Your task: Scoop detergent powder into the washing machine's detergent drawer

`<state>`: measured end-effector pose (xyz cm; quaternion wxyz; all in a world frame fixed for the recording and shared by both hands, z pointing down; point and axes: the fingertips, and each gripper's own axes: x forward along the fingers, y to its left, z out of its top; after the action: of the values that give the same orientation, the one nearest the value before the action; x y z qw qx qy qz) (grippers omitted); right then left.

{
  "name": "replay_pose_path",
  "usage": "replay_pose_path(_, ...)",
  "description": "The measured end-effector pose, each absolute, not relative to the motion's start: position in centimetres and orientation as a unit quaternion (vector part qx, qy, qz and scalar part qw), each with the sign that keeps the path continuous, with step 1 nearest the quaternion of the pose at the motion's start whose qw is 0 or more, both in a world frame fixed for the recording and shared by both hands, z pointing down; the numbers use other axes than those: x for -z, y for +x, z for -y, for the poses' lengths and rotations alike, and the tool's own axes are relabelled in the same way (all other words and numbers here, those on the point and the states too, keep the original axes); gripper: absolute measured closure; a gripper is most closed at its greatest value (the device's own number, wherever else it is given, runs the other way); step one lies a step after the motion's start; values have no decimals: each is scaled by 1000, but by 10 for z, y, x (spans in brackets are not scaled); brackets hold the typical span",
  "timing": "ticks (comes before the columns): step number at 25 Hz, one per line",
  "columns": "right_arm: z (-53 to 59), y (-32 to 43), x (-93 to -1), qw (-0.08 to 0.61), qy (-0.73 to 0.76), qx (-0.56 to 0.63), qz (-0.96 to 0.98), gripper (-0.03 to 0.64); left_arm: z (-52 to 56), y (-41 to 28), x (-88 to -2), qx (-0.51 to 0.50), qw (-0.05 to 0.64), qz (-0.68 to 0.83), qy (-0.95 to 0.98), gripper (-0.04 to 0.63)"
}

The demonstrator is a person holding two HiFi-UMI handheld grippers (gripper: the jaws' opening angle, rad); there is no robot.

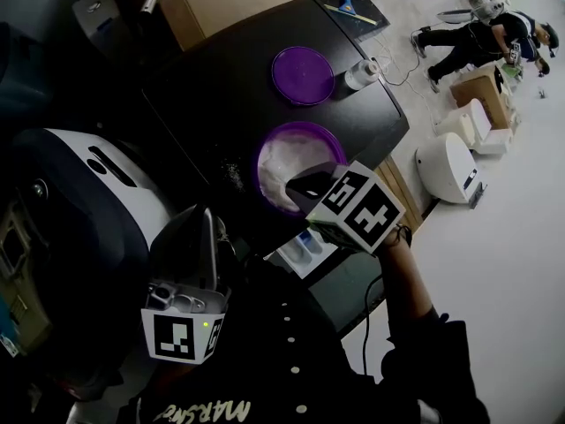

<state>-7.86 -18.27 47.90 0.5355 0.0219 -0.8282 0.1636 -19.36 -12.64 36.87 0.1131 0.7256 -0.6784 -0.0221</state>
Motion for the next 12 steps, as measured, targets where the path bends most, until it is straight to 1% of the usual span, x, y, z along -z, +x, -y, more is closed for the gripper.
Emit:
replay_pose_path(6, 181, -85, -476, 521, -11, -214, 826, 583, 129, -197, -369, 24, 113, 681, 723, 580)
replay_pose_path(12, 195, -77, -481, 562, 16, -162, 811, 583, 130, -199, -369, 27, 111, 683, 722, 580)
